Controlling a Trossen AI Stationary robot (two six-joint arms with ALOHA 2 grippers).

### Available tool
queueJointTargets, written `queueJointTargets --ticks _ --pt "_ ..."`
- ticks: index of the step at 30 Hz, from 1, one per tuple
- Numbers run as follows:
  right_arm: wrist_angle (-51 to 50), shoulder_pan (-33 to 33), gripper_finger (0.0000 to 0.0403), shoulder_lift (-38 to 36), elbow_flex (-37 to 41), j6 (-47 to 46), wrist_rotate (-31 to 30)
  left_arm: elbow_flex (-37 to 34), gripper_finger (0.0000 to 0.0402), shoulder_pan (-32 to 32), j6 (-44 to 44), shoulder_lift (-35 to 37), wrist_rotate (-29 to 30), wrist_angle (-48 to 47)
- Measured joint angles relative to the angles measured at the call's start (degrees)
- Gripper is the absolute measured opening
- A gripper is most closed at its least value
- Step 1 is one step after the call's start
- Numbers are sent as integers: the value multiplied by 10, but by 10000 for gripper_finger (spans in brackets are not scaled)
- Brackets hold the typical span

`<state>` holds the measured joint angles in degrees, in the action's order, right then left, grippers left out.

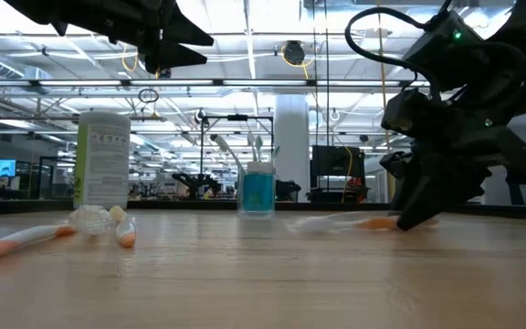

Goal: Pick & Place toothbrushing station
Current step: Put the orange toothbrush into the transparent organizer

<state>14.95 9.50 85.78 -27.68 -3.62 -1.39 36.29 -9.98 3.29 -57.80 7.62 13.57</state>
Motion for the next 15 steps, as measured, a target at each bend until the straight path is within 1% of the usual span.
queueJointTargets --ticks 6,8,11,15 --pt "14 0 30 0 1 0 -1 0 285 0 4 0 0 0" --pt "33 -1 16 2 2 1 -1 0 285 0 5 0 0 0" --pt "106 -1 16 1 2 22 -6 0 285 0 5 0 0 0" --pt "234 -4 30 1 2 73 -27 0 285 0 16 0 0 0"
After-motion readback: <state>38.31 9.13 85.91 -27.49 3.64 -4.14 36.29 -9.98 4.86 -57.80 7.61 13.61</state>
